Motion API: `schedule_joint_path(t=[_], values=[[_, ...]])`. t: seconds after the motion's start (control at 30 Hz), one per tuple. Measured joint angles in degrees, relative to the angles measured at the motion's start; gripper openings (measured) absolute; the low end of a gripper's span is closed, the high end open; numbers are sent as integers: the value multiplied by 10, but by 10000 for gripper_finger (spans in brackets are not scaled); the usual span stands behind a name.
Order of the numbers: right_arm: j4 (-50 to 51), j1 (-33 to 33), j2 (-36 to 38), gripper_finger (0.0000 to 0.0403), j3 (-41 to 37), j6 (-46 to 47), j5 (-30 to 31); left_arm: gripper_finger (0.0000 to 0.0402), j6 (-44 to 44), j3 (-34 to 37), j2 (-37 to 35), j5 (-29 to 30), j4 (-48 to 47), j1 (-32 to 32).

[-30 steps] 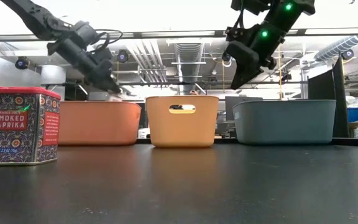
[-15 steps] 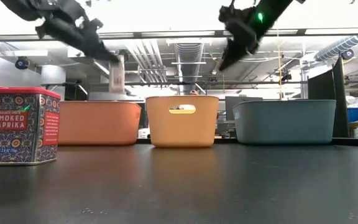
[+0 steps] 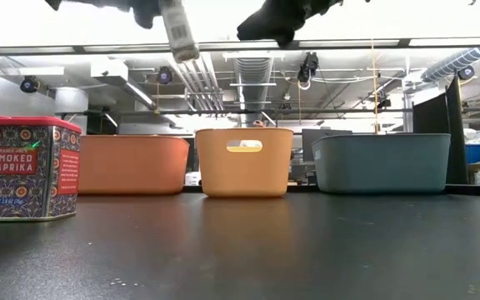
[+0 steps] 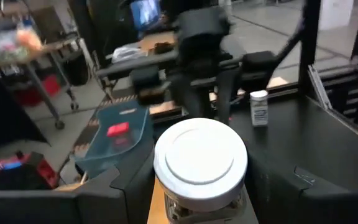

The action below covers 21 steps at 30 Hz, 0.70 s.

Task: Sort spices by type
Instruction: Put the left white spice bottle into the orange bin

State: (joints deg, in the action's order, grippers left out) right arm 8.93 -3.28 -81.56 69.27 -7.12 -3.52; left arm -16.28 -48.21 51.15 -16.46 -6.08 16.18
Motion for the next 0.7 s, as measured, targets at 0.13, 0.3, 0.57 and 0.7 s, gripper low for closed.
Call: schedule_joint_path(t=[0.13,0.3,0.57,0.7], values=[[-33,14,-18,177,0,-2,10,192,-28,1,15,146,28,-126],[-82,33,-34,269,1,-15,11,192,-30,1,32,227,59,-199],[-160,45,-70,354,10,-45,30,192,-7,1,82,223,122,-210],[-159,45,-94,352,21,-63,65,192,-6,1,100,201,141,-210]])
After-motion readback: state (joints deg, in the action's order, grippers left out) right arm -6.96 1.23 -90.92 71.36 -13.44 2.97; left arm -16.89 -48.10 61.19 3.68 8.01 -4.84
